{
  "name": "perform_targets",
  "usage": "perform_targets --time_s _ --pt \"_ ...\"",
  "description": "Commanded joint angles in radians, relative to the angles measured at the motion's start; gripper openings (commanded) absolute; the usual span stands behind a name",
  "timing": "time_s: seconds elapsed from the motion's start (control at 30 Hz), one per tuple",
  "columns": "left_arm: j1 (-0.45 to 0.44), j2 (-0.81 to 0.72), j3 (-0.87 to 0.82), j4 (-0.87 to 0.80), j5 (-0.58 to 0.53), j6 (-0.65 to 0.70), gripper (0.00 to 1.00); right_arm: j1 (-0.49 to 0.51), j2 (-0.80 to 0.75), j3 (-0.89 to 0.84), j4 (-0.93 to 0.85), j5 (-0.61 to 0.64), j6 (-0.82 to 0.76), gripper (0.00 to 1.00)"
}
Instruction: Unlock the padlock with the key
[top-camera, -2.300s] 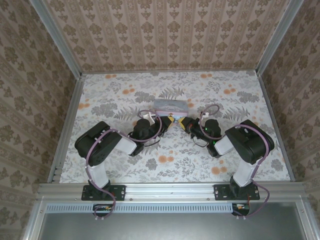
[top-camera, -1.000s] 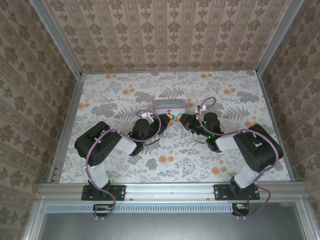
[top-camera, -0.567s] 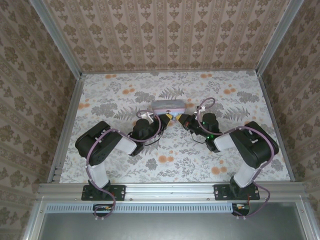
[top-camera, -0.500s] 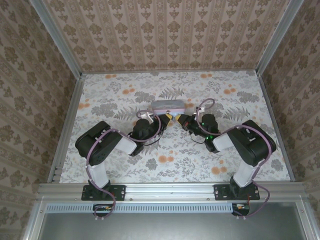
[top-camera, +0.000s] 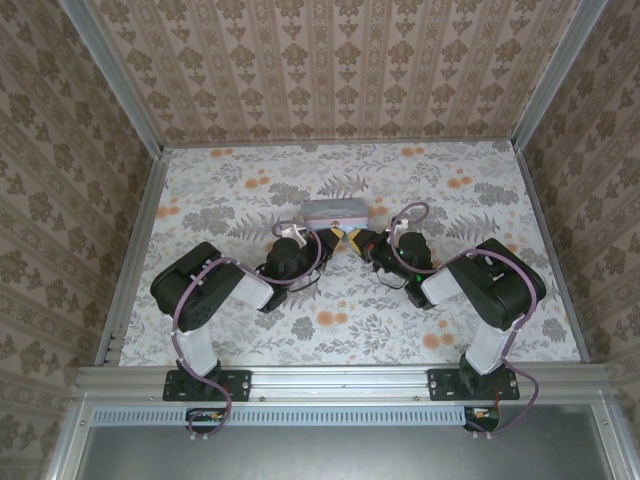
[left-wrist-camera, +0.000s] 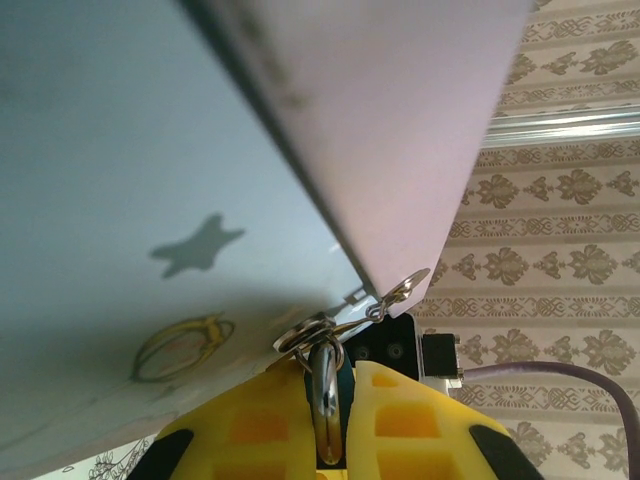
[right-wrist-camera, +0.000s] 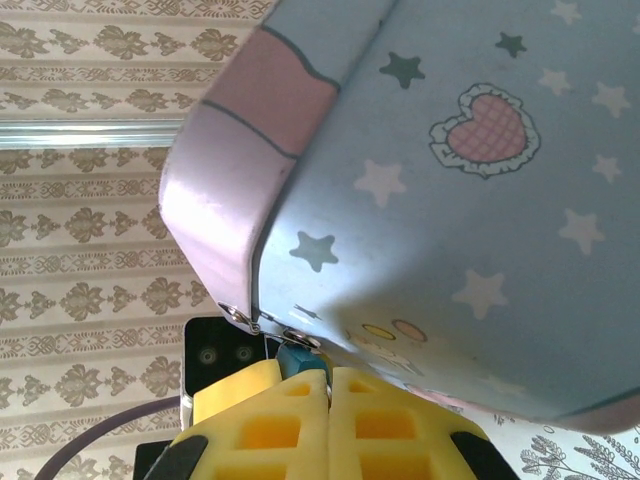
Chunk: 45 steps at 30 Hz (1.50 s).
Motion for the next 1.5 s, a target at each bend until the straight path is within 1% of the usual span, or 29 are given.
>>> perform_targets --time_s 0.0,0.1,0.17,0.27,0.37,0.47,0.53,0.6,0.67,0.8,0.9,0.97,1.17,1.23,1.3,1.4,1.47 --pt "-0.056 0.007 0.014 0.085 0.150 0.018 0.00 0.015 0.009 0.013 0.039 -0.058 -0.022 0.00" --pt "-0.063 0.041 0.027 0.086 0.168 0.012 0.00 0.042 0.075 0.101 0.099 -0.127 0.013 0.00" --pt "-0.067 0.057 0.034 0.087 0.168 0.013 0.00 0.060 0.093 0.152 0.086 -0.170 0.007 0.00" --pt "-0.064 0.058 0.024 0.086 0.154 0.024 0.00 0.048 0.088 0.125 0.044 -0.144 -0.018 0.00" --pt "-0.059 0.057 0.011 0.086 0.141 0.035 0.00 0.043 0.102 0.118 0.077 -0.157 -0.009 0.00" --pt "-0.054 0.070 0.011 0.087 0.137 0.036 0.00 0.042 0.099 0.113 0.065 -0.152 -0.016 0.00" --pt "-0.052 0.076 0.009 0.086 0.130 0.039 0.00 0.041 0.096 0.111 0.059 -0.154 -0.023 0.06" --pt "-0.049 0.080 0.004 0.086 0.121 0.039 0.00 0.038 0.094 0.105 0.055 -0.152 -0.031 0.14" --pt "-0.042 0.081 -0.005 0.087 0.110 0.044 0.00 0.032 0.088 0.094 0.049 -0.151 -0.040 0.25" --pt "-0.026 0.085 -0.020 0.085 0.095 0.064 0.00 0.014 0.069 0.067 0.034 -0.148 -0.059 0.40" --pt "-0.009 0.093 -0.031 0.086 0.087 0.077 0.00 -0.001 0.045 0.050 -0.012 -0.150 -0.084 0.52" --pt "0.001 0.099 -0.035 0.086 0.087 0.084 0.00 -0.008 0.027 0.040 -0.043 -0.158 -0.105 0.58" --pt "0.022 0.107 -0.039 0.085 0.095 0.096 0.00 -0.032 -0.045 -0.018 -0.110 -0.183 -0.164 0.64" --pt "0.026 0.110 -0.040 0.085 0.099 0.094 0.00 -0.037 -0.084 -0.039 -0.154 -0.193 -0.194 0.65" --pt "0.031 0.110 -0.041 0.085 0.105 0.097 0.00 -0.039 -0.135 -0.049 -0.244 -0.195 -0.246 0.65" --pt "0.036 0.110 -0.044 0.085 0.112 0.100 0.00 -0.039 -0.231 -0.044 -0.431 -0.189 -0.371 0.65" --pt "0.040 0.110 -0.045 0.085 0.117 0.099 0.00 -0.036 -0.306 -0.019 -0.613 -0.161 -0.495 0.65"
